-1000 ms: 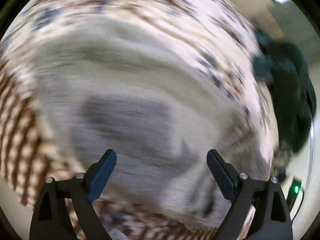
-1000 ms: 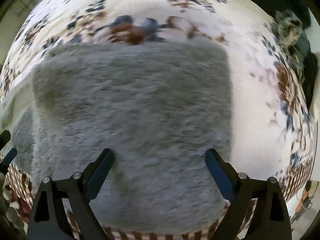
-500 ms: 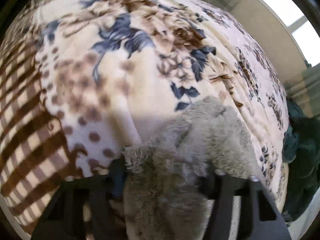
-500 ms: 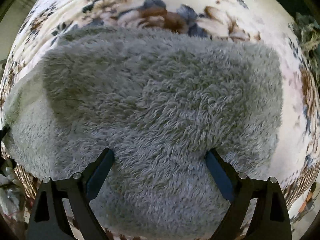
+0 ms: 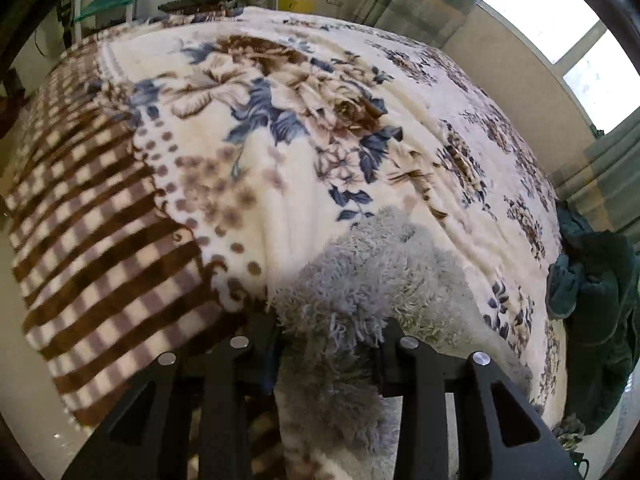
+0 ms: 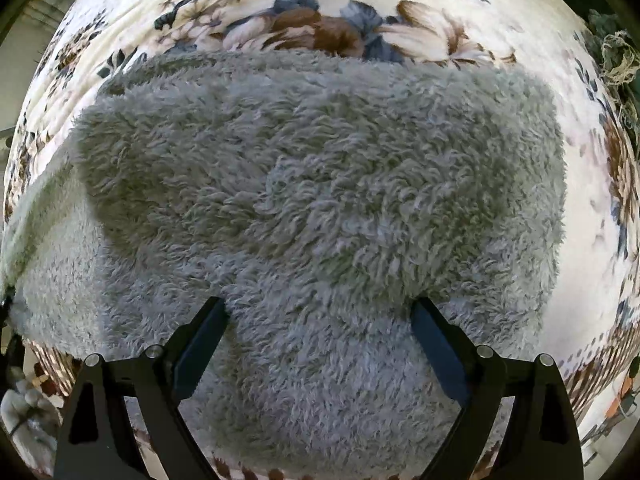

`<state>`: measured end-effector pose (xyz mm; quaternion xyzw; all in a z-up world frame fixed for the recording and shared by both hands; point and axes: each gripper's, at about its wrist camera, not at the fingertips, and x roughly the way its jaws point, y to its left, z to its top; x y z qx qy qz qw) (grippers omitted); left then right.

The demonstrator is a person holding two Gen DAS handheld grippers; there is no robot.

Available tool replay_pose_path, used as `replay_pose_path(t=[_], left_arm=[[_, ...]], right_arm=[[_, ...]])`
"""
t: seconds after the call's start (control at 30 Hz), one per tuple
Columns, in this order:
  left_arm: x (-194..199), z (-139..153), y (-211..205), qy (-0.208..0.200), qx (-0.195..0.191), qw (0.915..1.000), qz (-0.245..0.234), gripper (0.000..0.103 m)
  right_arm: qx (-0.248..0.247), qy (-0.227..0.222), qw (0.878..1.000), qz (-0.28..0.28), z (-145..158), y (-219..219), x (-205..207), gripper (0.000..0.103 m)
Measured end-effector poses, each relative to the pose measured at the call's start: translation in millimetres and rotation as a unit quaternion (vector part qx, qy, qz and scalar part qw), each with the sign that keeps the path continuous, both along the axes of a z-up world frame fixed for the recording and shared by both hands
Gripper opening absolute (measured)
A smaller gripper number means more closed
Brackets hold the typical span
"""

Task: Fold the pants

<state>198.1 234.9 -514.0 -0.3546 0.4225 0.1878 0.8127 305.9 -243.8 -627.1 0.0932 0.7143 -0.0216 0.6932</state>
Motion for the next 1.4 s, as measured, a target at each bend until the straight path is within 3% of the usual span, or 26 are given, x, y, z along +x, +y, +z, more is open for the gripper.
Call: replay_pose_path(t=[0.1,0.3,0.43,0.57,0.77,0.9,1.0,1.1,1.2,1.3,1.4], left_arm=[[-1.8,19.5,-11.9,-0.016,0.016,0.9997,-0.008,0.031],[8.9,66.9,-39.7,-0.086,-0.007,0.9951,-0.048,0.027],[12.8,112.6,-88.8,-0.140,-0.037,0.9824,-0.118,0.026],[16.0,134.7,-164.7,-0.155,-0.100,0.9602,-0.210,0.026],[21.9,120.4,-297.2,-0.110,-0.179,0.9177,-0.337,0.026],[18.7,101.4,-374.5,-0.077,-0.191,0.8864,-0.414,0.026],[17.8,86.0,-418.4,-0.053,-0.185,0.8681,-0.457,0.026],[19.7,76.6,-444.4,-0.038,-0.179,0.8571,-0.482,0.026],[22.5,69.9,-458.9,-0.028,-0.167,0.8521,-0.495,0.026],[25.5,57.4,-477.2,0.029,-0.139,0.8586,-0.493,0.028],[27.7,56.8,-494.1,0.073,-0.110,0.8551,-0.501,0.036]], right_arm=[[0.009,0.000,1.000,-0.009,0.7,-12.4,-1.0,0.095],[0.026,-0.009,0.999,-0.027,6.8,-34.2,-2.8,0.095],[0.027,-0.024,0.999,-0.038,16.6,-50.4,-4.3,0.095],[0.024,-0.034,0.997,-0.068,30.0,-82.1,-8.6,0.095],[0.022,-0.042,0.990,-0.129,50.4,-136.3,-36.5,0.095],[-0.001,-0.037,0.986,-0.165,53.3,-182.8,-58.7,0.095],[-0.016,-0.030,0.980,-0.195,54.0,-219.8,-78.2,0.095],[-0.026,-0.028,0.973,-0.227,54.2,-250.9,-98.0,0.095],[-0.027,-0.024,0.967,-0.251,52.2,-267.8,-113.2,0.095],[-0.022,-0.022,0.962,-0.270,50.4,-283.9,-125.4,0.095],[-0.007,-0.029,0.958,-0.284,50.8,-296.4,-132.6,0.095]])
